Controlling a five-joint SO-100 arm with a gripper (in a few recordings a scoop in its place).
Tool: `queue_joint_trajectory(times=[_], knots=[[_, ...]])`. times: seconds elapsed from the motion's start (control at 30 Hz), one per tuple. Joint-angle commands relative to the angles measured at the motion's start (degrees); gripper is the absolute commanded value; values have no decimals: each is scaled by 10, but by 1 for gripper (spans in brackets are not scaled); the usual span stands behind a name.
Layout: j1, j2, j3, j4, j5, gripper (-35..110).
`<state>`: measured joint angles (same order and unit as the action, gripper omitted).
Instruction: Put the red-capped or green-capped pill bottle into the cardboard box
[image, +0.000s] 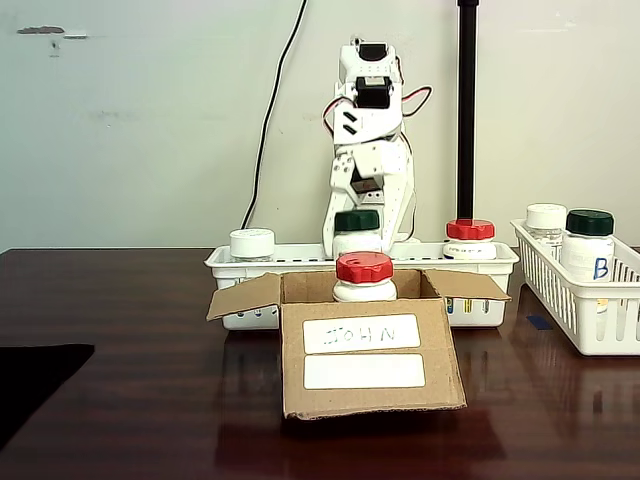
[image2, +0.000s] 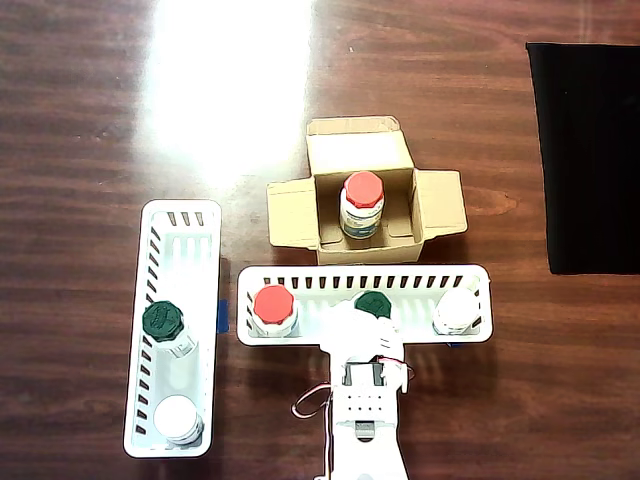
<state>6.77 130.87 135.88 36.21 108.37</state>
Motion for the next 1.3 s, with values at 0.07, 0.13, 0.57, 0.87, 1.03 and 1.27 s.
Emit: queue_joint_trajectory(times=[0.07, 0.13, 0.57, 0.87, 1.03, 1.27], knots=[[-19, 78, -107, 134, -23, 2], [-30, 85, -144, 175, -37, 2], [-44, -49, -481, 345, -62, 2], [-29, -279, -743, 361, -92, 2], [-41, -359, -791, 309, -117, 2], [-60, -411, -806, 281, -140, 2]])
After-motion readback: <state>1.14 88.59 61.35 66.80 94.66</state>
